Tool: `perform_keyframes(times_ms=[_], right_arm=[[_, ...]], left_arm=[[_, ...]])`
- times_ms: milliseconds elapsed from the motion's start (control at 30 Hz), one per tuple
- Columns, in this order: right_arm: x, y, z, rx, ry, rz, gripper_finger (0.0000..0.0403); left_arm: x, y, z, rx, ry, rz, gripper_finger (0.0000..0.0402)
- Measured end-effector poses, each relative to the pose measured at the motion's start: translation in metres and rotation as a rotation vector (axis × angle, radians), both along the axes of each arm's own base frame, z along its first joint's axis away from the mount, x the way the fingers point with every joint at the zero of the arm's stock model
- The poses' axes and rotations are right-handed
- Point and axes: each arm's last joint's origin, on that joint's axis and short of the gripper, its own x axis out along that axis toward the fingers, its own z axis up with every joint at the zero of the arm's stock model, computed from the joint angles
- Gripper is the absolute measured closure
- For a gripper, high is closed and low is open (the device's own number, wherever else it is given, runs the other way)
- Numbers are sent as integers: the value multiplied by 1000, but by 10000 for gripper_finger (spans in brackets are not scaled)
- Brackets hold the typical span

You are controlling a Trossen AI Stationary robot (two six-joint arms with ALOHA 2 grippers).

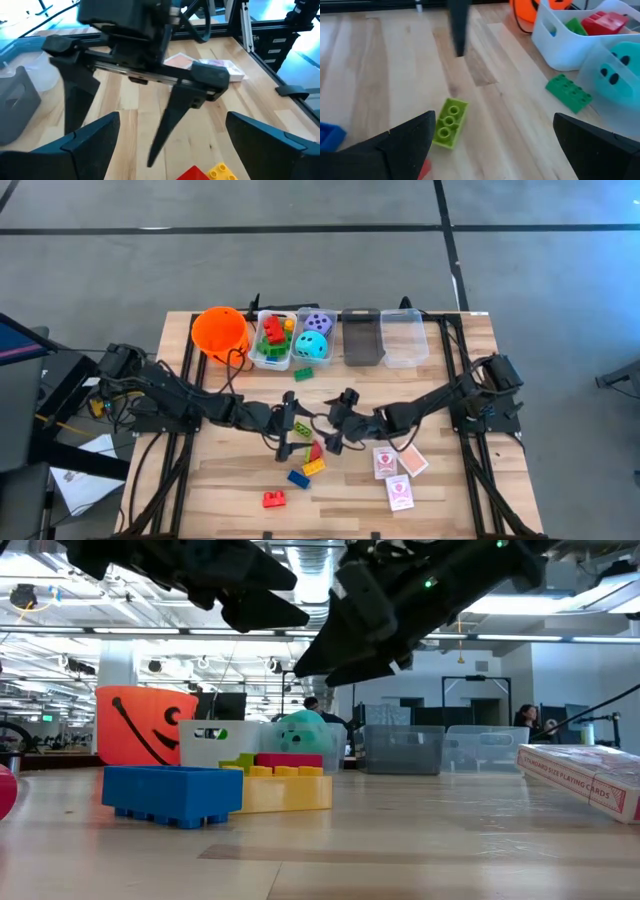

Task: Pick & Place Toys
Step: Put the large red game piece into the white bin

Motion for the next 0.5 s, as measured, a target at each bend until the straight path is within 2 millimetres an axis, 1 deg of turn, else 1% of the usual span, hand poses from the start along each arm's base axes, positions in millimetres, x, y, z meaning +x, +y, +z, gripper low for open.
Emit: perform_keyframes(times_ms=[100, 233, 400, 500], right_arm=[[1, -4, 0, 0, 0, -12, 6], [2, -6, 1, 5, -9, -16, 6], [10, -3, 7, 44, -138, -14, 6], [12, 0, 8, 61, -181, -4, 6]], left_arm=[[1, 3, 0, 49, -1, -8, 48], [2, 6, 0, 69, -2, -6, 50], [2, 5, 1, 89, -18, -17, 48], [2, 5, 2, 54, -19, -8, 50]])
